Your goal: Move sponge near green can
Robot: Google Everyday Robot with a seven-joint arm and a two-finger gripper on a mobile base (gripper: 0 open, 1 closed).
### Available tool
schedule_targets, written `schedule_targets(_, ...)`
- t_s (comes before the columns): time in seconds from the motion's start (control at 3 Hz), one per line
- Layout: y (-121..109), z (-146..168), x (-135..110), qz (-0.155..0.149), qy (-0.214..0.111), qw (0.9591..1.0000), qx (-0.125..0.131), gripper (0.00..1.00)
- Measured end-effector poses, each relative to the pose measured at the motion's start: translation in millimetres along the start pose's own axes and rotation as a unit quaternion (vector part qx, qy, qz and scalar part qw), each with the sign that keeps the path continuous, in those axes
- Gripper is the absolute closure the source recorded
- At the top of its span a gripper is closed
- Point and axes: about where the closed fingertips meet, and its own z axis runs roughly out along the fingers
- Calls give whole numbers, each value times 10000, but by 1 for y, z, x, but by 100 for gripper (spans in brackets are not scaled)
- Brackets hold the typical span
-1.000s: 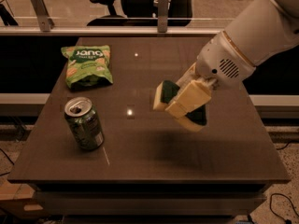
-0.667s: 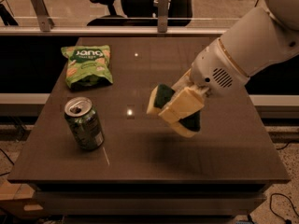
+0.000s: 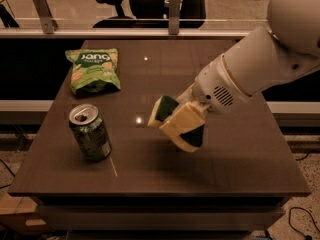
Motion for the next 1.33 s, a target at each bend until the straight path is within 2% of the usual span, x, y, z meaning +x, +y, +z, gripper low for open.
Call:
schedule_targets(1.0,27,17,-8,-370,-87,9988,-308,100)
schedule_targets(1.33,30,25,-10,-407,-151,9984,-355,100)
